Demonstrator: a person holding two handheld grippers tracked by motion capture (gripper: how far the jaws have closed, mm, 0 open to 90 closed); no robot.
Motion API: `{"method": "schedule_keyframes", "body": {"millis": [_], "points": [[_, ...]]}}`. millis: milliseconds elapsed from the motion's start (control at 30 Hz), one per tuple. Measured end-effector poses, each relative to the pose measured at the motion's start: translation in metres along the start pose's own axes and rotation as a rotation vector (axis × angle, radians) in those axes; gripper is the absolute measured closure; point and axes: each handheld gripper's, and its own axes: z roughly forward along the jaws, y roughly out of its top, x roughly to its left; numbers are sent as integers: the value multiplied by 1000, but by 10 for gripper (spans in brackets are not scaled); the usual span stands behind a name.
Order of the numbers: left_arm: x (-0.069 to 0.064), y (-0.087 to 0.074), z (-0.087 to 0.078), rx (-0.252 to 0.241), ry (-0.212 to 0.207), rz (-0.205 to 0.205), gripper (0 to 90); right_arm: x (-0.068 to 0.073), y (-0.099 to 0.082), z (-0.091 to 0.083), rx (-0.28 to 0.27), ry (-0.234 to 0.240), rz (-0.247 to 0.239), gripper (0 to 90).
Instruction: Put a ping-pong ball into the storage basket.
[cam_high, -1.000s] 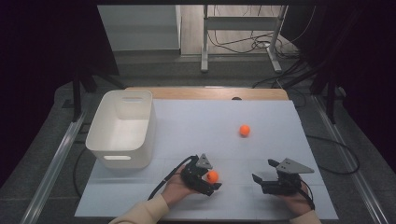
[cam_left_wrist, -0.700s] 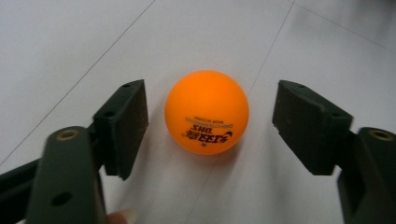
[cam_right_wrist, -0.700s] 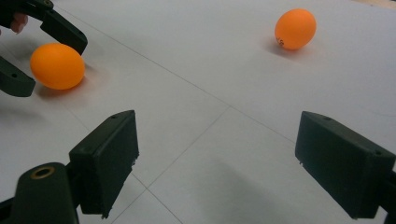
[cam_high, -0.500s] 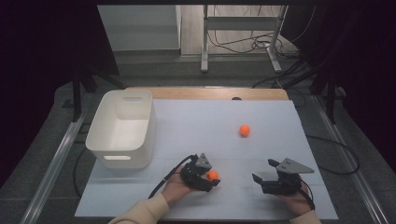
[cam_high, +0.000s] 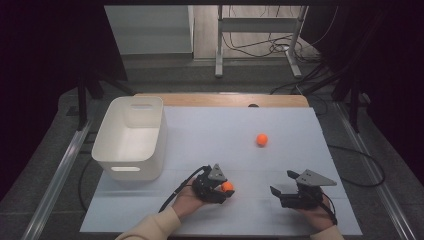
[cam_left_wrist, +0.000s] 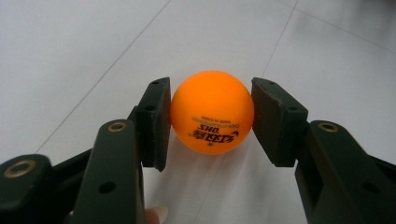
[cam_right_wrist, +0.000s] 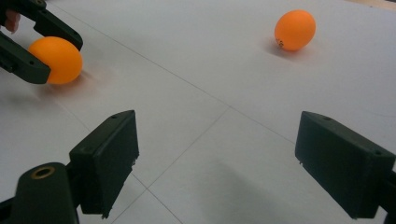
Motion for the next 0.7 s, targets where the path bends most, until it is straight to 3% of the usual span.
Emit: {"method": "schedule_keyframes", "body": {"millis": [700], "points": [[7, 1, -20, -59, 12, -18, 502, 0, 0, 0, 3, -1, -1, 139]]}}
